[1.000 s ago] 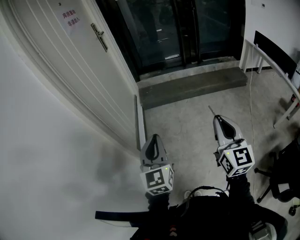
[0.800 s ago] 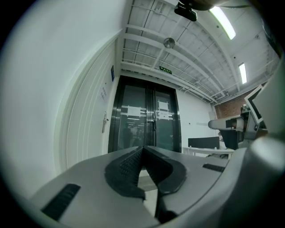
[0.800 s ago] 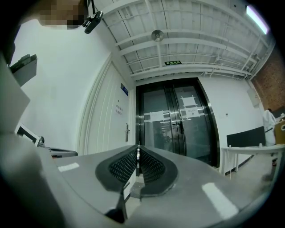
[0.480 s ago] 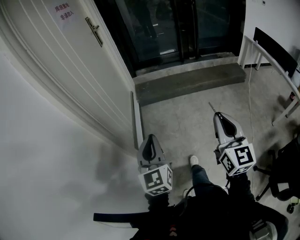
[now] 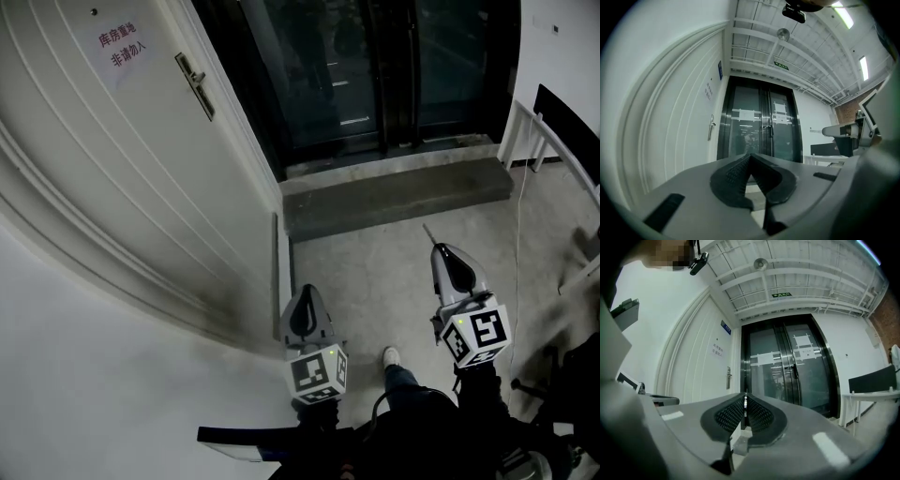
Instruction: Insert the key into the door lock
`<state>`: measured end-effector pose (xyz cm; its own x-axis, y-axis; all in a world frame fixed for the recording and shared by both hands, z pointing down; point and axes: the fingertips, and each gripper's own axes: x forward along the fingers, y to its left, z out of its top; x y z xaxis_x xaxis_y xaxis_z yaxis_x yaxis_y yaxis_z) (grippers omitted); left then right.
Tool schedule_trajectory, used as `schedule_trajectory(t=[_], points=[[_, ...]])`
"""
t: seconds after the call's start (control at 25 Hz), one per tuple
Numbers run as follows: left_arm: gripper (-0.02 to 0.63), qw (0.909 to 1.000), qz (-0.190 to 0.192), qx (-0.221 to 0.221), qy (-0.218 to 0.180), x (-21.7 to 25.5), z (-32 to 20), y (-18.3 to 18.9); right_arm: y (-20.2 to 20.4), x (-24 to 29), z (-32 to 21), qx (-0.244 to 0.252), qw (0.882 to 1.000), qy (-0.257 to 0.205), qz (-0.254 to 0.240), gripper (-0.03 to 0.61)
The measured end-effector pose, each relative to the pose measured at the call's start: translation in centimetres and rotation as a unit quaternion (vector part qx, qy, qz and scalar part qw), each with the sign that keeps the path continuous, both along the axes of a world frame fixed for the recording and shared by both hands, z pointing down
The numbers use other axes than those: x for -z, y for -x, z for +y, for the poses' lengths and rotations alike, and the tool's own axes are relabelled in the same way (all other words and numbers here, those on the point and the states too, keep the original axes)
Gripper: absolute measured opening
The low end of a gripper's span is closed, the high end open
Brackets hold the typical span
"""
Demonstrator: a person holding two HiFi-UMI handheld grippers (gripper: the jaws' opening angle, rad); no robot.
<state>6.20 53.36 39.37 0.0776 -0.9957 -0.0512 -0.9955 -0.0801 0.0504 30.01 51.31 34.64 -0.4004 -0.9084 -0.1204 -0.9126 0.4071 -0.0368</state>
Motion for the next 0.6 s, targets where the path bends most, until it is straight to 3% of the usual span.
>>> schedule_trajectory(t=[0.28,0.6], points=[[0.002,0.9997,0.005,0.020,-0.011,2.2,-11.2,-1.8,-2.5,1.5,-11.2,0.009,1.000,-0.003,-0.007,0.012],[0.002,0.9995,0.002,0.023,-0.021,3.8,-19.5,-4.9,-4.7,2.7,-19.9,0.022,1.000,-0.001,-0.013,0.012]])
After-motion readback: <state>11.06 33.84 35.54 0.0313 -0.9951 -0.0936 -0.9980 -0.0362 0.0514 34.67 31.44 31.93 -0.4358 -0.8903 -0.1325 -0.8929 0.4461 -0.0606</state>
